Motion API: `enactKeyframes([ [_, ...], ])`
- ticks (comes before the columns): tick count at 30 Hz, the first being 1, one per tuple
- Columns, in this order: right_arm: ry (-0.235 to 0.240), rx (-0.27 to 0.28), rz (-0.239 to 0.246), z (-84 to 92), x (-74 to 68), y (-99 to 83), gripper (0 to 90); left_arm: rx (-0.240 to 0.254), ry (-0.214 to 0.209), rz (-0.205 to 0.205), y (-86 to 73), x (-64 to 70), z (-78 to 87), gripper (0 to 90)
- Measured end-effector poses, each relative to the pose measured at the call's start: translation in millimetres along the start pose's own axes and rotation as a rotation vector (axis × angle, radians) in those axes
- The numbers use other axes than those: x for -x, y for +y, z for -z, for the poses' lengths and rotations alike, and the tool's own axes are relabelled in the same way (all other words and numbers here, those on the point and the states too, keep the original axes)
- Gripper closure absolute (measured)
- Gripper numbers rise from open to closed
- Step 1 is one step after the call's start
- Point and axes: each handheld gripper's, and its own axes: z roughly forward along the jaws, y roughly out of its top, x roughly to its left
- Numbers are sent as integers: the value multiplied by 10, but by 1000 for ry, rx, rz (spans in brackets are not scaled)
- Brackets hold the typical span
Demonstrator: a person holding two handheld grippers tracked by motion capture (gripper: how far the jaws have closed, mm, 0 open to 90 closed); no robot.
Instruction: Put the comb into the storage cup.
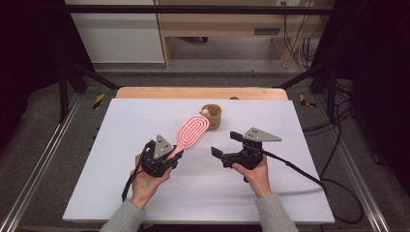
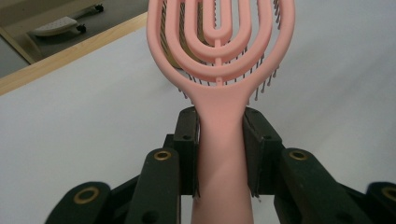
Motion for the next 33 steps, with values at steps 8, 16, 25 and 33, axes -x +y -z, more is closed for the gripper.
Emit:
enactKeyframes([
  [8, 1, 2, -19, -14, 3, 13, 12, 15, 5, 2, 33, 68, -21, 691],
  [16, 4, -4, -32, -41, -13, 28, 15, 27, 6, 1, 40, 137, -64, 691],
  [25, 1, -12, -41, -43, -22, 17, 18, 45, 0, 0, 15, 230, -111, 691],
  [33, -4, -26, -62, -60, -25, -2, 20, 60, -3, -2, -18, 300, -118, 691],
])
